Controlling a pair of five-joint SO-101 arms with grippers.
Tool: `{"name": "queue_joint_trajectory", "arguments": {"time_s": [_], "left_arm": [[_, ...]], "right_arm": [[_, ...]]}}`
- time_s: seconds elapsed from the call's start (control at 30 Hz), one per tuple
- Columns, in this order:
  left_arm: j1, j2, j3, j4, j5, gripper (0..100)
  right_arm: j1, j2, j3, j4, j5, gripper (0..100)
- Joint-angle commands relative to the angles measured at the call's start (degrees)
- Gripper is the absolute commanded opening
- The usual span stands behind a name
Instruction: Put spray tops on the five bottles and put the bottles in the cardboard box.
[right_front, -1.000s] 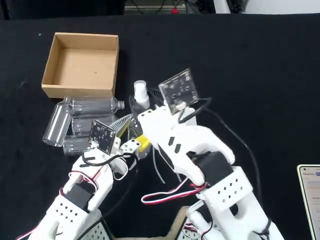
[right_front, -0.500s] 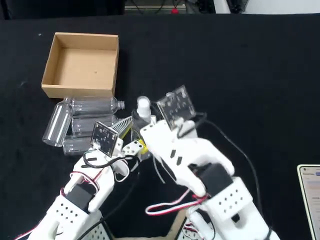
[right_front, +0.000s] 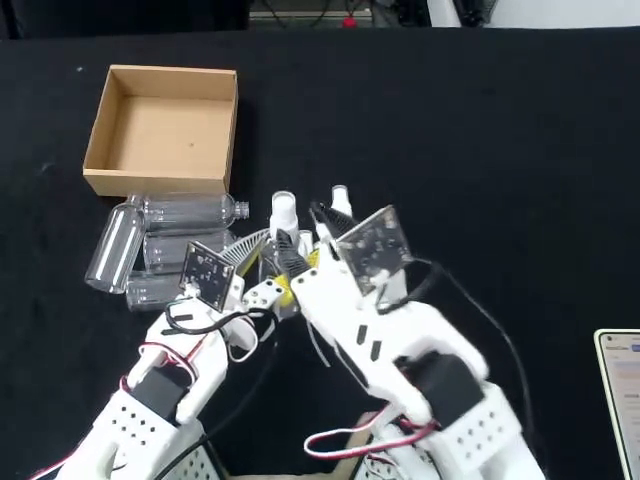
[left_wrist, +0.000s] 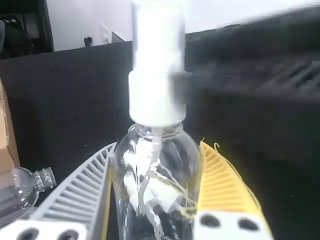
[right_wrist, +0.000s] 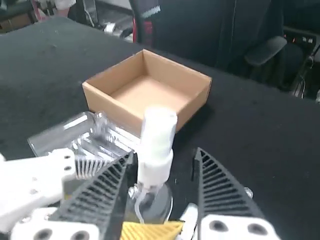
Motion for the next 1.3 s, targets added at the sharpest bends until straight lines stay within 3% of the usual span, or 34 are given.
{"name": "queue_joint_trajectory", "arguments": {"time_s": [0.0,0.17,0.33,0.53,0.67,0.9,1.27], "left_arm": [[0.0,-0.8,0.4,-1.2,-0.4,10],[-1.8,-0.8,-1.4,-1.3,-0.4,10],[-13.3,-0.8,-7.9,-2.0,-0.5,10],[-28.8,-0.1,-10.2,-17.4,-0.4,11],[-33.5,2.6,-15.5,-18.7,-0.4,11],[-36.2,26.5,-33.4,-19.2,-0.4,11],[-38.4,62.0,-56.5,-19.3,-0.5,11]], "right_arm": [[-0.5,-1.1,-11.1,4.6,0.7,16.9],[5.5,-1.0,-17.7,8.0,2.4,16.9],[14.4,-1.2,-10.4,6.9,2.1,16.9],[14.7,-1.2,4.5,-4.7,-7.5,16.9],[14.5,-1.2,14.2,-13.5,-8.2,16.9],[10.5,-1.2,22.6,-21.5,-7.9,16.9],[10.5,-0.9,24.2,-22.0,-7.8,16.9]]}}
